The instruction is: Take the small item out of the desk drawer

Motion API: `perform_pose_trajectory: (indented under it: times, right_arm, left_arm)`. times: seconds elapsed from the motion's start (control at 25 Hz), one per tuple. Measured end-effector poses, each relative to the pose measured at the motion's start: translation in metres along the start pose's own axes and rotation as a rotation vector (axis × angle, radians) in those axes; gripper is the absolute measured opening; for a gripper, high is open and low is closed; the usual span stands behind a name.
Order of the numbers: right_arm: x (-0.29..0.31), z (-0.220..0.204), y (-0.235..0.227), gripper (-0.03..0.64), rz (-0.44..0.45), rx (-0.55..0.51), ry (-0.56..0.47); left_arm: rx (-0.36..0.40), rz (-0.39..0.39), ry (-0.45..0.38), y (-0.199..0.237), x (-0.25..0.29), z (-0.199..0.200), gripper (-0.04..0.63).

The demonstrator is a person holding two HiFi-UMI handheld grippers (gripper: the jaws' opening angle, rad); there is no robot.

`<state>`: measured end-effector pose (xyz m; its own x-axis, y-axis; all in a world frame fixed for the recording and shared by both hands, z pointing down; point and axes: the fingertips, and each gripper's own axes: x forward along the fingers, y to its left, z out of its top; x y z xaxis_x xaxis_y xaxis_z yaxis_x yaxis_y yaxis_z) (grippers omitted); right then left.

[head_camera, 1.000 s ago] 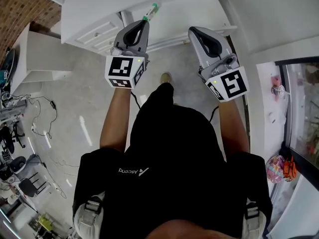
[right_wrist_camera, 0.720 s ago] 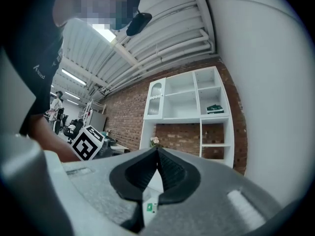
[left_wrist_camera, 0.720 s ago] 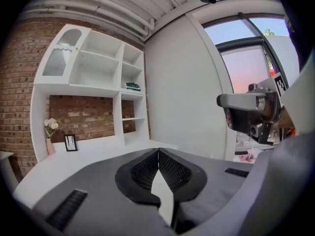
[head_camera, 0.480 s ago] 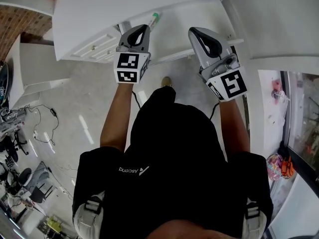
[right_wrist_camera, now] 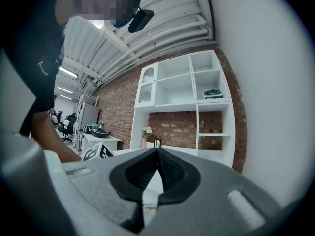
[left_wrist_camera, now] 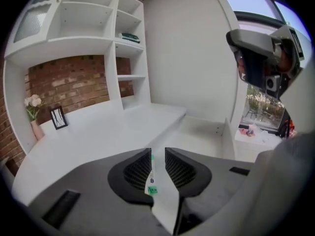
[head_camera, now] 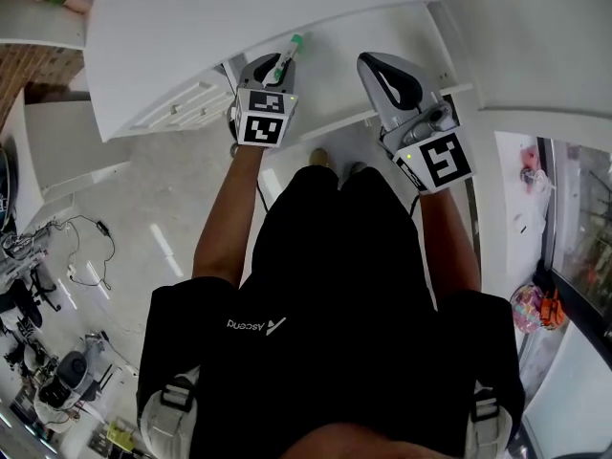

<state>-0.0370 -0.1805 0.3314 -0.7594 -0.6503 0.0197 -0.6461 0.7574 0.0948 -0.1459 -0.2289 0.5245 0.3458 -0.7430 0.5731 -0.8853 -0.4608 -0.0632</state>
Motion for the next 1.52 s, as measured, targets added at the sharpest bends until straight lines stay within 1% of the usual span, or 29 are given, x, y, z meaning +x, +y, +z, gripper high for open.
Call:
perform_pose_trajectory:
  times: [0.16,0.28,0.4,0.52,0.6,0.76,0.92,1.08,1.16,1.2,1.36,1.52]
  right_arm:
    - [0.008,-0.01,-0.009,0.002,0.0,0.004,0.018]
    - [0.012,-0.02,-0.016,0.002,0.006,0.011,0.027]
    - [0.014,-0.029,-0.02,0.002,0.017,0.016,0.043]
    - [0.014,-0.033,-0.028,0.002,0.017,0.026,0.043]
    - [0.014,-0.035,-0.036,0.002,0.016,0.032,0.04]
    - [0.012,-0.047,-0.051,0.002,0.014,0.05,0.071]
    - [0.01,-0.058,-0.063,0.002,0.012,0.079,0.107]
    - [0.013,-0.059,-0.069,0.002,0.025,0.096,0.106]
    - [0.013,-0.062,-0.07,0.002,0.032,0.094,0.104]
    - [0.013,-0.063,-0.07,0.002,0.035,0.098,0.107]
    - [0.012,-0.067,-0.068,0.002,0.05,0.115,0.132]
    - [0.011,-0.069,-0.068,0.002,0.062,0.11,0.129]
  left_arm:
    - [0.003,-0.015,0.082,0.002,0.029,-0.019,0.124]
    - [0.008,-0.012,0.143,0.005,0.051,-0.033,0.144]
    - [0.009,-0.009,0.224,0.009,0.07,-0.054,0.161]
    - [0.009,-0.006,0.295,0.013,0.085,-0.074,0.173]
    - [0.01,0.001,0.326,0.017,0.096,-0.081,0.175]
    - [0.0,0.002,0.38,0.021,0.114,-0.096,0.175]
    - [-0.006,-0.018,0.415,0.019,0.124,-0.104,0.175]
    - [-0.006,-0.031,0.443,0.019,0.129,-0.111,0.172]
    - [-0.004,-0.024,0.445,0.021,0.129,-0.112,0.111]
    - [-0.005,-0.02,0.445,0.022,0.129,-0.112,0.097]
    - [-0.006,-0.013,0.443,0.022,0.128,-0.113,0.092]
    - [-0.002,-0.014,0.433,0.017,0.123,-0.111,0.091]
